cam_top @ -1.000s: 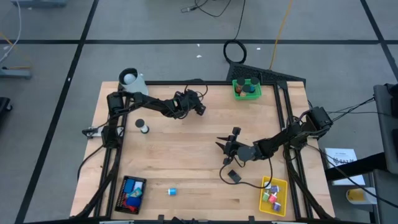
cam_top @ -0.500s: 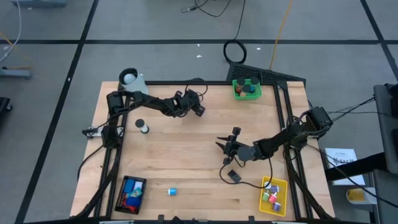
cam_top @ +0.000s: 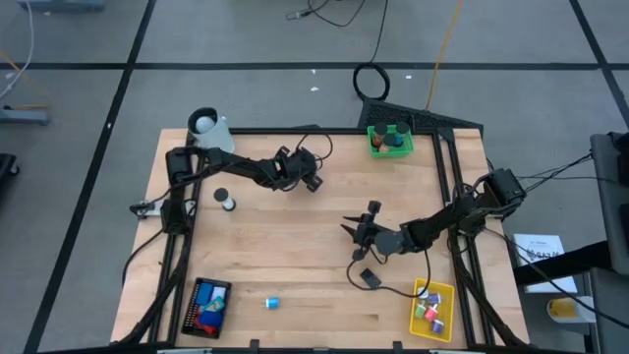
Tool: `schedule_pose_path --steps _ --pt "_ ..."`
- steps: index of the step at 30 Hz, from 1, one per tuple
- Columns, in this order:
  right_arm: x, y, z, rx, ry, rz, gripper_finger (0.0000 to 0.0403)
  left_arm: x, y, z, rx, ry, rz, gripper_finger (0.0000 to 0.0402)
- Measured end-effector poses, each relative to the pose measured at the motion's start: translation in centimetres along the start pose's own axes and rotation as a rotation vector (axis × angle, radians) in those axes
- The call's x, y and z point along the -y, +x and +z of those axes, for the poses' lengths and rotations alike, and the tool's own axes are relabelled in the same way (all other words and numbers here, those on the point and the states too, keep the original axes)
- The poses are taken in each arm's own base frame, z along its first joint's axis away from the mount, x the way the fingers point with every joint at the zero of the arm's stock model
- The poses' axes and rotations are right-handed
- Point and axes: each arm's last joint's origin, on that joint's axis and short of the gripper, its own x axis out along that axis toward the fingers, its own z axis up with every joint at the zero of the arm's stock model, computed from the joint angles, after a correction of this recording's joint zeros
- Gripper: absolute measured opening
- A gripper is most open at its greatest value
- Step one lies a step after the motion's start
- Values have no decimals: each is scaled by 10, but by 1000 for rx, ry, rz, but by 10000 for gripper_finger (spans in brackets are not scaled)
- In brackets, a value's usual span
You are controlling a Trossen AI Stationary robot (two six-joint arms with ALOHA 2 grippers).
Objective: Pick & Place Office items
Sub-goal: Put the purple charger adapter into the yellow bin
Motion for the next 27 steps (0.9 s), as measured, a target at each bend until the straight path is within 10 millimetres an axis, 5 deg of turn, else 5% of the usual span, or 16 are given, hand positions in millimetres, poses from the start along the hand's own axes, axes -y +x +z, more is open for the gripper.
schedule_pose_path --steps 7,17,27 --pt "5 -1 -2 -47 94 -9 98 21 -24 -19 50 161 11 174" --pt "60 2 -22 -173 563 -1 104 42 -48 -69 264 282 -44 174" --pt "87 19 -10 -70 834 245 192 66 -76 -84 463 392 -123 174"
